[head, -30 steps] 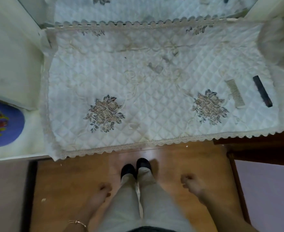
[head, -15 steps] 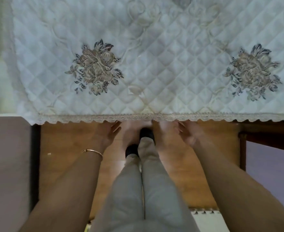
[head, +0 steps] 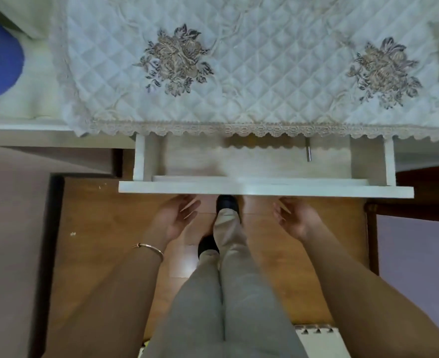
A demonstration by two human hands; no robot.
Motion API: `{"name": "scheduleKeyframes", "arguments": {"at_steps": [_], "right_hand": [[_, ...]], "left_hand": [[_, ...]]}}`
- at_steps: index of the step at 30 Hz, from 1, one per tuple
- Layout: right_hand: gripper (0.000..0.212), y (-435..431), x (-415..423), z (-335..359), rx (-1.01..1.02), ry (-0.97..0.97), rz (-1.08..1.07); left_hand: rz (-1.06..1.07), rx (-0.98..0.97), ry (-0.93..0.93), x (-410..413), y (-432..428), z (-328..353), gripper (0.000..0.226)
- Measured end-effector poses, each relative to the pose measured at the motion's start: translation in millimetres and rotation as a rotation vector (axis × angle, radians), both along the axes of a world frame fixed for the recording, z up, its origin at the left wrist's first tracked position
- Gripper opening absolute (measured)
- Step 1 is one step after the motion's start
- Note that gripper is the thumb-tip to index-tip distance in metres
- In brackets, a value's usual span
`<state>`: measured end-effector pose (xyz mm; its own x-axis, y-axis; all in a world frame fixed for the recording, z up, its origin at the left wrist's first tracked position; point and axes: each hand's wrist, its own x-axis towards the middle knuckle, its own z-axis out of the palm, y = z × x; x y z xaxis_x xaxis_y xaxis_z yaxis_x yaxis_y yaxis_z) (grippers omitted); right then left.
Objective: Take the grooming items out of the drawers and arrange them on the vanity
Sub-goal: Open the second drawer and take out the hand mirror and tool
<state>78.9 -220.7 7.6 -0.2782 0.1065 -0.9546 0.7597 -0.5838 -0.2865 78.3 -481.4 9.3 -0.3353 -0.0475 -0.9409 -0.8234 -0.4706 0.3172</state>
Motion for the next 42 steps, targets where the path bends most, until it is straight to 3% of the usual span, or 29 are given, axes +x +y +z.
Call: {"name": "scheduleKeyframes", "arguments": {"at_steps": [4,6,9,14,17,20,24,32,37,42], "right_hand": [[0.027,-5.7,51.8,8.0,0.000,0.057,-0.004],[0.020,-11.2,70.9,16.4,0.066,0.051,0.045],[0.012,-18.5,92.8,41.5,0.292,0.130,0.327],[0.015,-16.1,103.5,102.8,0.765,0.491,0.678],[0.023,-11.2,84.7,125.6,0.990,0.620,0.788],[0.033,-5.0,64.3,123.5,1.123,0.589,1.045],[0.033,2.4,69.3,110.0,1.188,0.547,1.307],[0.032,-1.1,93.2,117.8,1.193,0.497,1.407],[0.027,3.5,126.2,115.8,1.103,0.456,1.348],[0.020,4.0,155.9,107.8,1.057,0.469,1.274]], "left_hand": [[-0.056,-0.007,0.055,57.7,-13.5,11.1,0.017],[-0.189,-0.150,0.135,76.7,-17.3,27.7,0.018],[-0.417,-0.414,0.351,92.0,-19.9,64.7,0.020],[-0.608,-0.719,0.723,82.2,-18.8,120.2,0.017],[-0.774,-0.902,0.801,62.4,-14.9,129.0,0.028],[-1.066,-0.916,0.742,55.0,-14.1,113.4,0.032],[-1.199,-0.974,0.726,62.4,-14.3,98.7,0.030],[-1.247,-0.951,0.691,75.5,-11.4,102.2,0.015],[-1.301,-0.983,0.696,110.0,-12.0,100.8,0.021],[-1.205,-0.927,0.661,135.9,-17.0,97.6,0.025]]}}
